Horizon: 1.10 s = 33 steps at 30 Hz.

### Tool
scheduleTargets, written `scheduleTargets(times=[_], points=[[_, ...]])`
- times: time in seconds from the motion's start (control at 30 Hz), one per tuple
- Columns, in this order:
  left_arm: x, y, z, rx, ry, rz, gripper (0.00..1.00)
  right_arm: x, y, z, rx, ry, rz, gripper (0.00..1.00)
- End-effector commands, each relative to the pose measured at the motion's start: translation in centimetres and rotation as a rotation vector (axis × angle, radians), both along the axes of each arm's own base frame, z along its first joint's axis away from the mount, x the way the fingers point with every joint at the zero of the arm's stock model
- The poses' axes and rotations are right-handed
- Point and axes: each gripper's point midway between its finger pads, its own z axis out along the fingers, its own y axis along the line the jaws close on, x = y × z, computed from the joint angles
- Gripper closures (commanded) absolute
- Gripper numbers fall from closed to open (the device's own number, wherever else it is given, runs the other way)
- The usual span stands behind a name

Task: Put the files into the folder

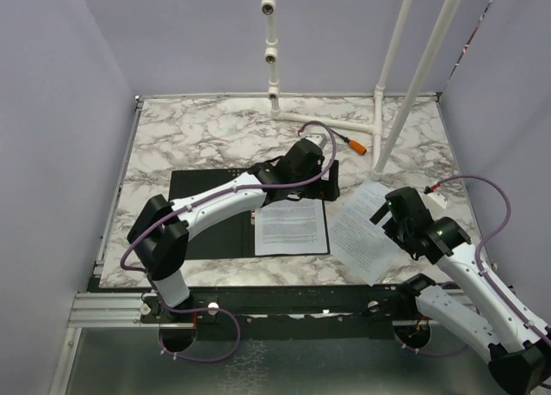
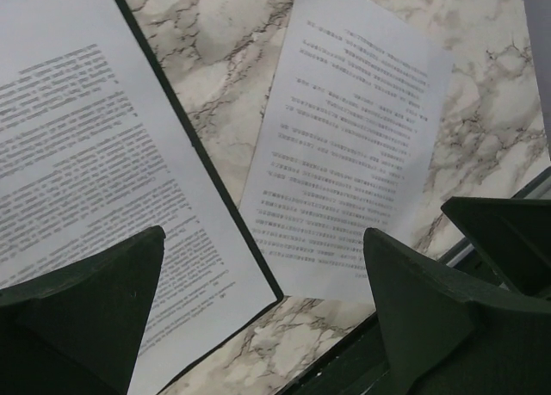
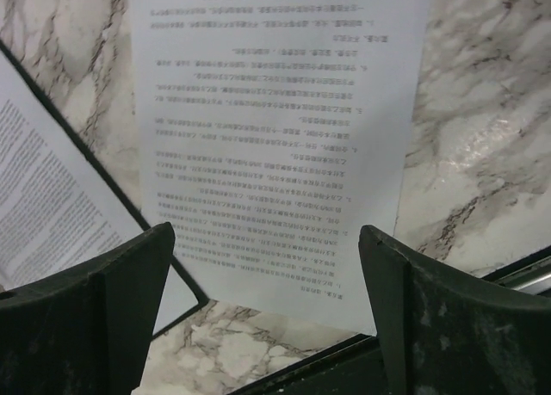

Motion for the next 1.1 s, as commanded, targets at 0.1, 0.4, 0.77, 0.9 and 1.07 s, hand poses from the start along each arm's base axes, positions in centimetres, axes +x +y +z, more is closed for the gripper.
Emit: scheduleTargets(times=[0.1, 0.4, 0.77, 0.9, 1.07], points=[[-0.4, -5.7, -1.4, -0.035, 0.027, -0.106, 0.01, -1.3, -3.2, -1.9, -0.100, 0.083, -0.236, 0.02], [0.2, -9.2, -4.3, -0.011, 0.047, -0.154, 0.01, -0.8, -2.8, -4.6, -0.084, 0.094, -0.266, 0.00], [1.9, -10.8, -7.1, 0.041, 0.024, -0.170, 0.01, 0.1, -1.3, -7.6, -0.013, 0.109, -0.231, 0.00], [2.7, -10.9, -8.2, 0.073, 0.016, -0.169, 0.01, 0.2, -1.0, -8.4, 0.020, 0.117, -0.220, 0.00], [3.3, -11.1, -9.3, 0.097, 0.022, -0.172, 0.01, 0.2, -1.1, -8.8, 0.022, 0.131, -0.216, 0.00]])
